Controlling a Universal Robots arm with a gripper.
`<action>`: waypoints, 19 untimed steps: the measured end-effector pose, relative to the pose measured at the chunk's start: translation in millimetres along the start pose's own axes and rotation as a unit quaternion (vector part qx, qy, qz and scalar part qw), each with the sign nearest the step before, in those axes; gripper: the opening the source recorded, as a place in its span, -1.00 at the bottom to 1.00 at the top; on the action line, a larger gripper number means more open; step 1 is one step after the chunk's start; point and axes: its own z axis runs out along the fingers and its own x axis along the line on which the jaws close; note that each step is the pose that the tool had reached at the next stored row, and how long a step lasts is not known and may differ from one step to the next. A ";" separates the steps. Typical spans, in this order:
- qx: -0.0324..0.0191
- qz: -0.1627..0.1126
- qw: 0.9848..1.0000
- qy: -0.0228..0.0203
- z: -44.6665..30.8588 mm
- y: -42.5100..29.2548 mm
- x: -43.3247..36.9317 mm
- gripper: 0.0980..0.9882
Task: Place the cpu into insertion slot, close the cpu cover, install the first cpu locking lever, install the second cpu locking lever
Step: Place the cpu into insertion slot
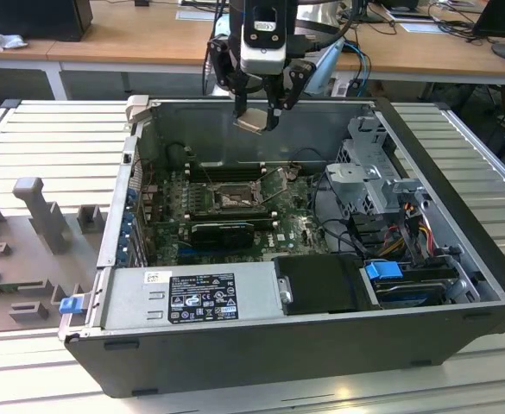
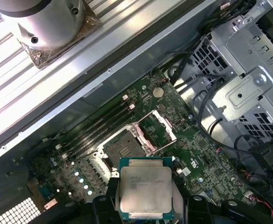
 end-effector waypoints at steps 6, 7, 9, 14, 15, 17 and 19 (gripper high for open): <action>0.000 0.062 0.998 -0.006 1.2 -0.1 0.0 -0.01; 0.000 0.068 0.998 -0.006 1.4 -0.1 0.0 -0.01; -0.001 0.086 0.996 -0.008 1.8 -0.1 0.0 -0.01; -0.001 0.115 0.993 -0.010 2.6 -0.2 0.0 -0.01; -0.001 0.120 0.993 -0.010 2.7 -0.2 0.0 -0.01; -0.001 0.132 0.991 -0.011 3.0 -0.2 0.0 -0.01; -0.001 0.144 0.990 -0.012 3.3 -0.2 0.0 -0.01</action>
